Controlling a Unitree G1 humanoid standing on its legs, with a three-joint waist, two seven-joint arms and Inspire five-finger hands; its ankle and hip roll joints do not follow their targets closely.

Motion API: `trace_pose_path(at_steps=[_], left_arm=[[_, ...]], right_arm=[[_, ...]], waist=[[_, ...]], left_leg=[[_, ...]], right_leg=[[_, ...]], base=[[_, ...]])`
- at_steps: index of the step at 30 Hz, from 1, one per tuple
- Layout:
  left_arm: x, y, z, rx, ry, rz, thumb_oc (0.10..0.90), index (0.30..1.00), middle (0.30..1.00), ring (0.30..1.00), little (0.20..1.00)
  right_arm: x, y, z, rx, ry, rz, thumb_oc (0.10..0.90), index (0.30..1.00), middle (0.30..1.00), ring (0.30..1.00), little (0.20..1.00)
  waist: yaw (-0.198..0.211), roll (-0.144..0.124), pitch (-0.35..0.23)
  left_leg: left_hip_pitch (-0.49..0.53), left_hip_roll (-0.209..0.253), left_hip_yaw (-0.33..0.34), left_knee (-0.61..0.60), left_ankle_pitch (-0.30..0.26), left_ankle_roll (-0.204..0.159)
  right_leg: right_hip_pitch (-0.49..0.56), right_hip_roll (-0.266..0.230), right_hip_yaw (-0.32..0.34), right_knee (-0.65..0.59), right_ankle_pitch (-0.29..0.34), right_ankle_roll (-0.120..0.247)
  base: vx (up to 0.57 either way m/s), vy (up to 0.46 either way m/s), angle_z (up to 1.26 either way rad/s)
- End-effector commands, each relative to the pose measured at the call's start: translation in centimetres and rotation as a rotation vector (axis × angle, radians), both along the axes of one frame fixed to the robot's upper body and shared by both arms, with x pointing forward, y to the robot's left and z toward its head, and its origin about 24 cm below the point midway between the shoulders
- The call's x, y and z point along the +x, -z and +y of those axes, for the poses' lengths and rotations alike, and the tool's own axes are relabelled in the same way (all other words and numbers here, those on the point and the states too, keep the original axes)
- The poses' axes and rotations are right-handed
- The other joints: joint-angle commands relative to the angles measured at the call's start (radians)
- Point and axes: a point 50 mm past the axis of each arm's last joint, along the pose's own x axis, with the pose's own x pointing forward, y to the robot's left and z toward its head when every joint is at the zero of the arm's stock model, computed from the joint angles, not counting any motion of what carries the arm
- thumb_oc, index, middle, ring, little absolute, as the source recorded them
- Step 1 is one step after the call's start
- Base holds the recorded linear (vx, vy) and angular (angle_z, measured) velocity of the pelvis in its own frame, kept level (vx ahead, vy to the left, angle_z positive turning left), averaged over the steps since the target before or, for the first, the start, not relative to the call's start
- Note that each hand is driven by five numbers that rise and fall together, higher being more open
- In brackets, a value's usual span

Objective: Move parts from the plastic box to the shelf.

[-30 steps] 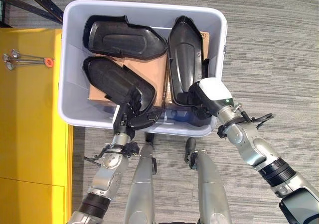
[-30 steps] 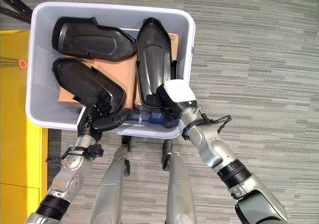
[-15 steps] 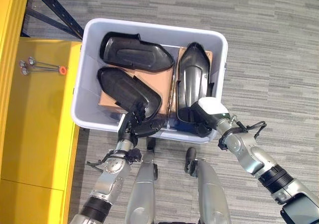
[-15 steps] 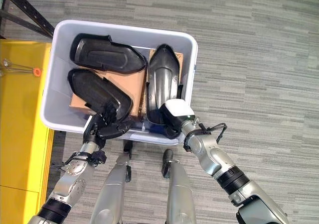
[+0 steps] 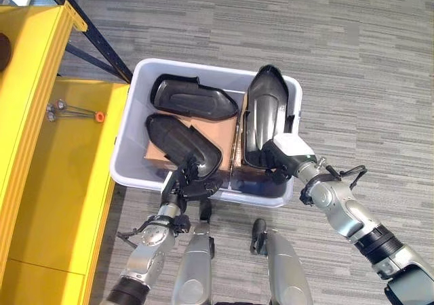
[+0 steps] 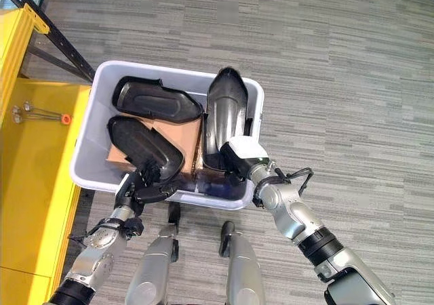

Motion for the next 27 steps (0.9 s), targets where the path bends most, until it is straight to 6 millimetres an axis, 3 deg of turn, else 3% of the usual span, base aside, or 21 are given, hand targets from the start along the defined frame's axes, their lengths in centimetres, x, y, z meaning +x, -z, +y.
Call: trace_pose_path(at_steps=[1, 18, 27], left_arm=[[-0.2, -2.3, 0.6, -0.014, 0.018, -0.135, 0.900, 1.000, 1.000, 1.000, 1.000], [-1.6, -0.4, 1.3, -0.047, -0.010, -0.059, 0.900, 1.000, 1.000, 1.000, 1.000], [-2.3, 0.1, 2.4, -0.039, -0.048, -0.037, 0.900, 1.000, 1.000, 1.000, 1.000]], right_arm=[[0.4, -6.5, 1.6, 0.071, -0.109, -0.265, 0.400, 0.300, 0.300, 0.300, 0.300], [0.6, -7.3, 0.6, 0.020, -0.109, -0.275, 0.400, 0.300, 0.300, 0.300, 0.300], [1.1, -7.9, -0.1, -0.024, -0.116, -0.244, 0.400, 0.300, 0.300, 0.300, 0.300]], waist=[[-0.005, -0.048, -0.121], [-0.020, -0.038, -0.273], [-0.022, -0.018, -0.344]], left_leg=[[0.090, 0.099, -0.022, 0.054, -0.152, -0.025], [0.244, 0.103, 0.009, -0.072, -0.124, -0.024], [0.312, 0.130, 0.012, -0.117, -0.085, -0.042]], right_leg=[[0.154, -0.107, 0.071, -0.342, 0.253, 0.131], [0.281, -0.104, 0.064, -0.434, 0.263, 0.142], [0.328, -0.077, 0.049, -0.406, 0.212, 0.128]], base=[[0.10, 0.011, -0.06], [0.07, -0.009, -0.03], [0.03, -0.058, 0.01]])
